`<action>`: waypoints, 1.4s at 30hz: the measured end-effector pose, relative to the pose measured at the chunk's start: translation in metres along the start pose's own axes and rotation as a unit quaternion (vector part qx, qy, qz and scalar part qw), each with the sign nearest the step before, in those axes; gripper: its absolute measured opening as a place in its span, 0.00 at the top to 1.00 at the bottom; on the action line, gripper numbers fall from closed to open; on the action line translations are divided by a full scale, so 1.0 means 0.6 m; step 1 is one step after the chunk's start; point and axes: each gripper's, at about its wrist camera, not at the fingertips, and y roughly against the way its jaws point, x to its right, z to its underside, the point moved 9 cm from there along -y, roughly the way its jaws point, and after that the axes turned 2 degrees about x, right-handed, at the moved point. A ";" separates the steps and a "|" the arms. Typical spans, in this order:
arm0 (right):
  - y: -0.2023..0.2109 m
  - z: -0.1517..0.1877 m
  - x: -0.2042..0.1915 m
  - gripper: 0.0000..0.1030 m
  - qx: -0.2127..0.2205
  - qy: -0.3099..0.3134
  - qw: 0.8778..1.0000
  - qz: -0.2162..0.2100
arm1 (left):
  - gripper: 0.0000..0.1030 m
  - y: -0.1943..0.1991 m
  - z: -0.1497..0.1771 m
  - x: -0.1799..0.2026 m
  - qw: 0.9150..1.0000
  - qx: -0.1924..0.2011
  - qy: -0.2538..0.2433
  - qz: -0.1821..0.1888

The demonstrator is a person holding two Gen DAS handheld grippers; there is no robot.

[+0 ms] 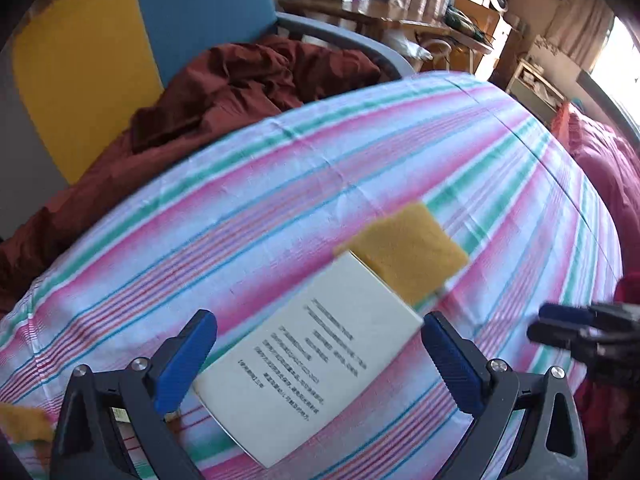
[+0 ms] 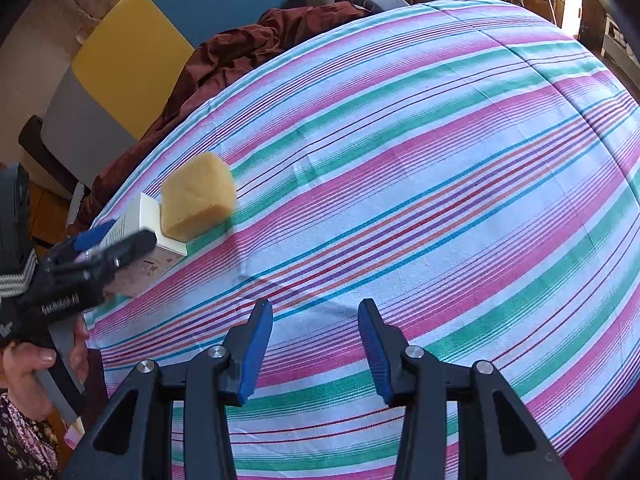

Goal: Organize objects
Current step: 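Grasp the white medicine box with the left gripper, then grasp the large yellow sponge with the right gripper while the left gripper holds the white box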

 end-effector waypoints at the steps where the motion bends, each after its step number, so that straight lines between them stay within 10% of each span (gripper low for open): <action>1: 0.003 0.000 0.002 0.57 0.001 -0.003 1.000 -0.001 | 0.00 0.002 0.016 0.010 1.000 -0.008 -0.008 0.012; 6: 0.006 0.004 -0.005 0.57 0.004 0.002 1.000 -0.002 | 0.00 0.024 0.070 0.049 0.998 -0.002 0.012 0.054; 11: 0.005 0.010 0.001 0.57 0.002 0.004 1.000 0.003 | 0.02 0.030 0.080 0.031 0.992 0.045 0.117 0.007; 17: 0.013 0.008 0.009 0.57 0.014 0.013 1.000 0.009 | 0.48 0.032 0.108 0.021 0.981 0.095 0.162 -0.045; 33: 0.004 0.008 -0.070 0.52 0.056 0.110 0.992 -0.024 | 0.50 0.095 0.233 0.018 0.962 0.154 0.173 -0.143; 38: -0.006 0.000 -0.089 0.27 0.068 0.114 0.991 -0.023 | 0.51 0.096 0.242 0.026 0.962 0.155 0.162 -0.158; 42: -0.019 -0.040 -0.125 0.25 0.083 0.120 0.989 -0.023 | 0.51 0.093 0.241 0.028 0.962 0.152 0.158 -0.161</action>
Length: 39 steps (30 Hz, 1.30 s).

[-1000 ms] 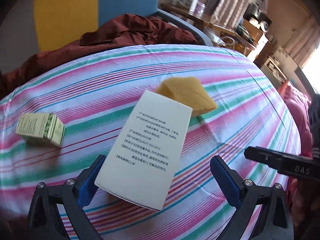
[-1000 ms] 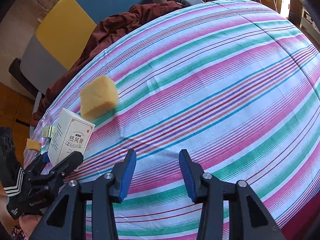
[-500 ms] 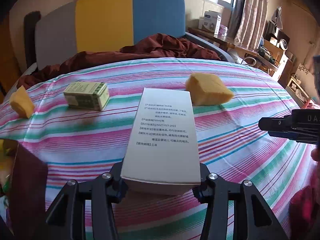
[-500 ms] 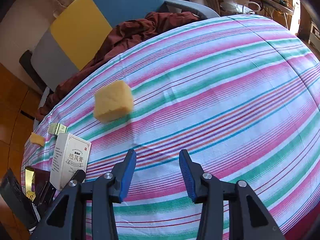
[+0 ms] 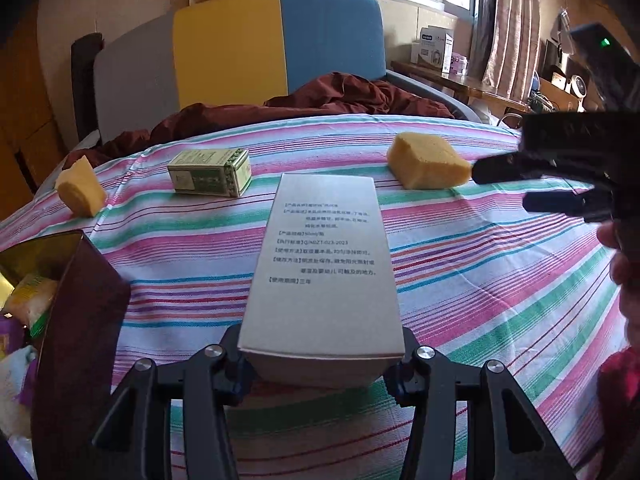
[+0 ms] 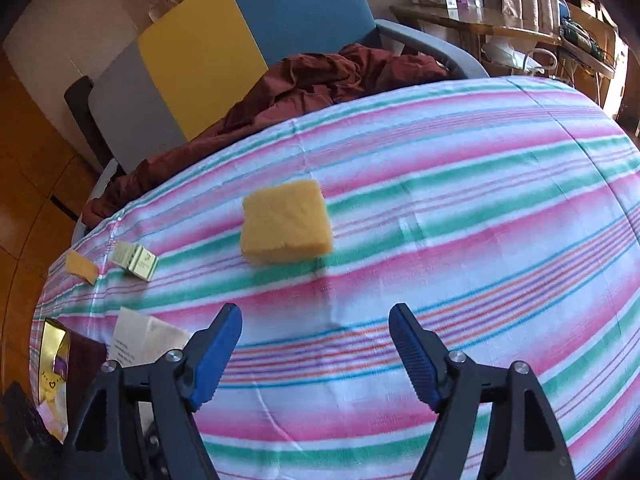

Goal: Organize objects
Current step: 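Grasp the large yellow sponge with the right gripper while the left gripper holds the white box, then lower the white box into the tray and open the left gripper while the right gripper holds the sponge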

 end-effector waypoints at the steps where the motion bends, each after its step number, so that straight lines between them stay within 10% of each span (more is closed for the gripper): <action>1: -0.004 -0.015 -0.010 0.25 0.008 0.005 1.000 -0.001 | 0.51 0.001 0.000 0.000 1.000 0.001 0.001 0.001; 11: -0.104 -0.042 -0.045 0.39 0.008 0.073 0.995 0.063 | 0.51 0.001 0.004 -0.002 1.000 0.011 0.010 0.010; 39: 0.044 0.119 -0.047 0.47 -0.009 0.033 0.999 0.002 | 0.51 0.143 0.020 -0.051 0.994 0.074 0.079 0.036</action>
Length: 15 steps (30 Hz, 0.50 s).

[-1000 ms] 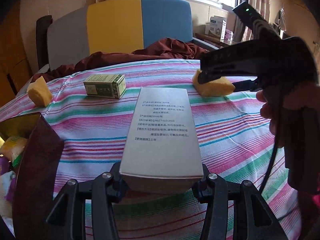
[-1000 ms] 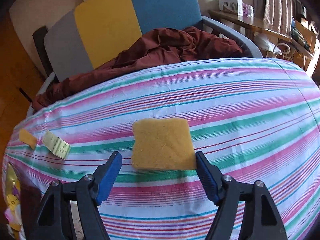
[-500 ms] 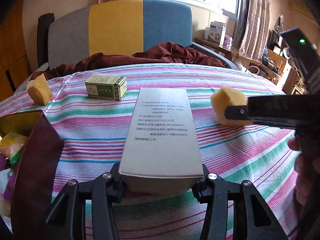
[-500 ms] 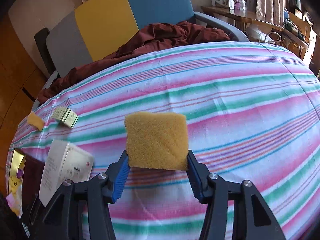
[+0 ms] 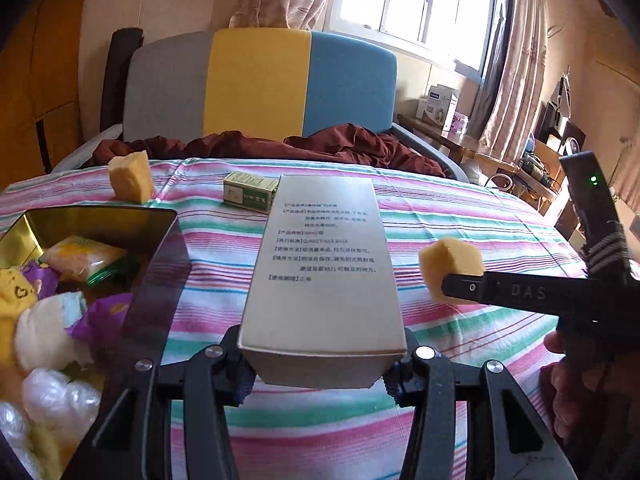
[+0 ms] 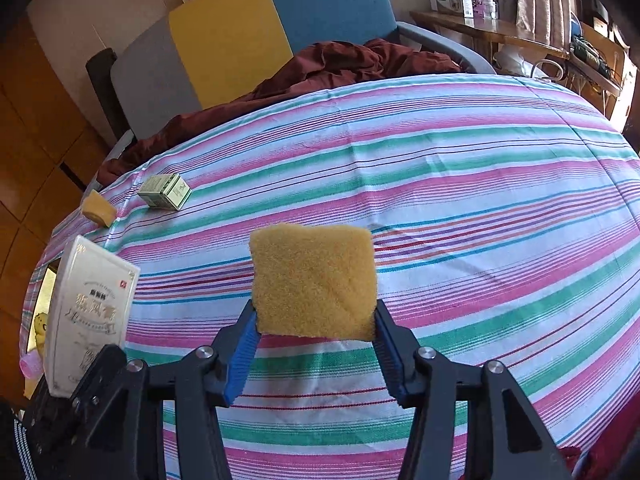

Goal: Organize objects
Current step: 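Lower the white box into the tray and open the left gripper while the right gripper holds the sponge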

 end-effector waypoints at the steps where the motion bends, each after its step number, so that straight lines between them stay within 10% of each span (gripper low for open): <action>1: 0.000 0.001 -0.002 0.47 0.000 0.000 1.000 -0.004 | 0.51 0.013 0.001 -0.004 1.000 0.002 0.003 0.003; 15: 0.016 0.003 -0.040 0.47 0.013 0.033 0.999 -0.024 | 0.51 0.185 0.028 -0.178 0.998 0.018 0.040 -0.040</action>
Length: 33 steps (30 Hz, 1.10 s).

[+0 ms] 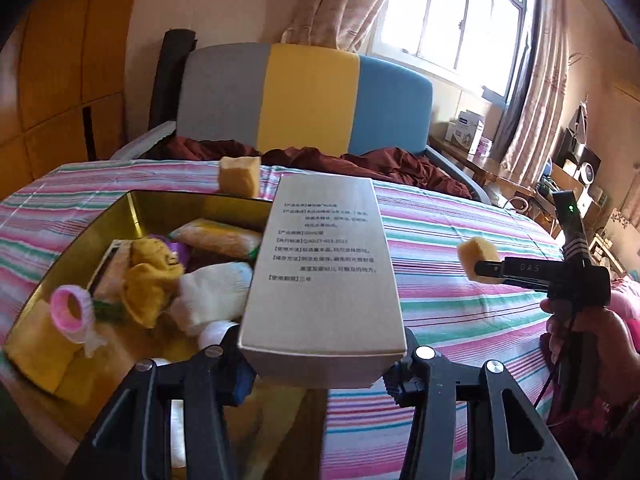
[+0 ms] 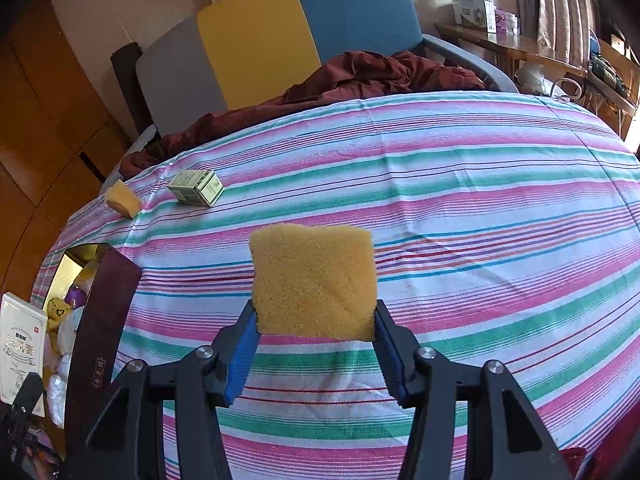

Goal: Organize objects
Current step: 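Lower the white box into the tray and open the left gripper while the right gripper holds the sponge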

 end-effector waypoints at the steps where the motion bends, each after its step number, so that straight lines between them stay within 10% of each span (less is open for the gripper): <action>1: 0.000 0.000 0.000 0.47 -0.001 0.000 1.000 0.000 | 0.51 0.009 0.003 -0.019 1.000 0.001 0.006 -0.005; 9: 0.007 -0.004 -0.005 0.47 0.006 0.000 1.000 -0.007 | 0.51 0.041 0.022 -0.169 0.997 -0.022 0.016 -0.077; 23: 0.015 -0.006 -0.030 0.47 0.018 0.016 0.999 -0.025 | 0.49 0.020 0.076 -0.238 0.990 -0.094 0.021 -0.102; 33: 0.031 -0.005 -0.071 0.47 0.027 0.036 0.997 -0.064 | 0.12 0.053 0.056 -0.209 0.993 -0.038 0.001 -0.112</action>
